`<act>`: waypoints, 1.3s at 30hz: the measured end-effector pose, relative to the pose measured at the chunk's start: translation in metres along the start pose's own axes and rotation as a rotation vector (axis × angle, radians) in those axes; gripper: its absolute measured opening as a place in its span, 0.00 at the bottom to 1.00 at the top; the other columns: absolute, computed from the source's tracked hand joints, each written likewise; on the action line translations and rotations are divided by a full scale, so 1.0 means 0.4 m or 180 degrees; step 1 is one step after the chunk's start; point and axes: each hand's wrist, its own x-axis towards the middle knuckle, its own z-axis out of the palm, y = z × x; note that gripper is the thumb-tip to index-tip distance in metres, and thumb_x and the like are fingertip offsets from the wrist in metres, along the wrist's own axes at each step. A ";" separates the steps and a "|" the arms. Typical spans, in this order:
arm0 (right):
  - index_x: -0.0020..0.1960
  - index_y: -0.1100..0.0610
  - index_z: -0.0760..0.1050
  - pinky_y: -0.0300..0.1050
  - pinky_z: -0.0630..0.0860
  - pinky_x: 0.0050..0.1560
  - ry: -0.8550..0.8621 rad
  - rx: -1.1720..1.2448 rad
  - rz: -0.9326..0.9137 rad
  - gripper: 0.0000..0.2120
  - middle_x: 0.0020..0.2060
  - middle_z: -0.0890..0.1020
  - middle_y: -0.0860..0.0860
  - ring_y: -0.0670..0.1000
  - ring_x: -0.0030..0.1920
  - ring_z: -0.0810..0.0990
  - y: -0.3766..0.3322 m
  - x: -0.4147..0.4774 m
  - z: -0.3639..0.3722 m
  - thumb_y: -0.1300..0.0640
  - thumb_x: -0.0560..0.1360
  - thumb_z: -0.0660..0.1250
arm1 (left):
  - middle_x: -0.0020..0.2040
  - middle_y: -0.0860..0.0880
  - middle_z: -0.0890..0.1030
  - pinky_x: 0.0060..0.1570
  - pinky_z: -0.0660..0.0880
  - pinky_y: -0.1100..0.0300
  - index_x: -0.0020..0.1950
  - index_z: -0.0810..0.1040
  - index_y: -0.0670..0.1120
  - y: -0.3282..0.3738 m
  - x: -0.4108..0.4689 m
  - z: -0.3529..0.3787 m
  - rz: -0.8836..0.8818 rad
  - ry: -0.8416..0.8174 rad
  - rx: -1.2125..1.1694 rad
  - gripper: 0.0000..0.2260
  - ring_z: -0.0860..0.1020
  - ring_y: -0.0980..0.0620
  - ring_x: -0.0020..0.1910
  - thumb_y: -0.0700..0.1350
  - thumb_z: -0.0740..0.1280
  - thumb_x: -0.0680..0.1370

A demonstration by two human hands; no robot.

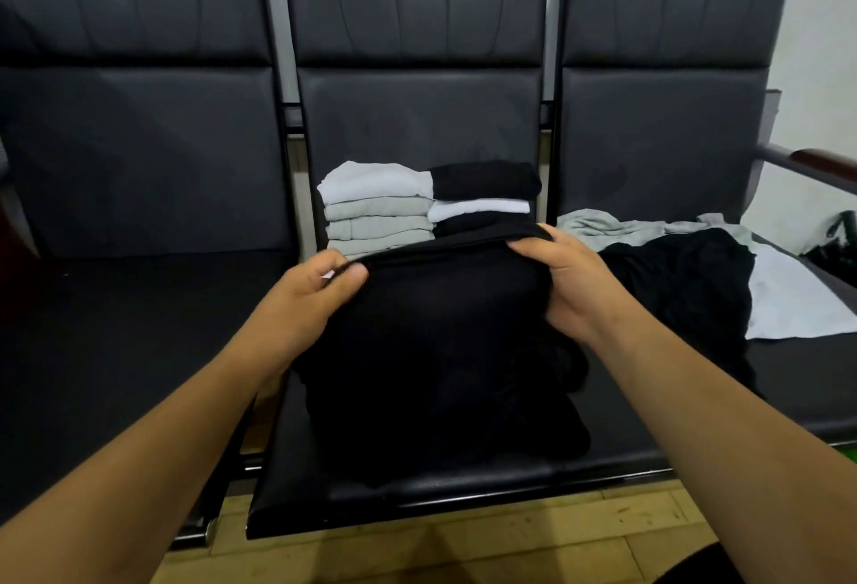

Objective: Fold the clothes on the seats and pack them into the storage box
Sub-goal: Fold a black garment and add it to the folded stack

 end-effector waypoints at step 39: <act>0.64 0.55 0.73 0.49 0.83 0.47 0.1417 -0.0227 -0.1339 0.13 0.58 0.82 0.55 0.55 0.44 0.86 -0.639 0.088 -0.027 0.53 0.81 0.60 | 0.40 0.45 0.79 0.35 0.70 0.59 0.49 0.80 0.43 0.568 0.207 -0.277 0.0649 0.1430 0.1441 0.10 0.77 0.49 0.37 0.47 0.63 0.82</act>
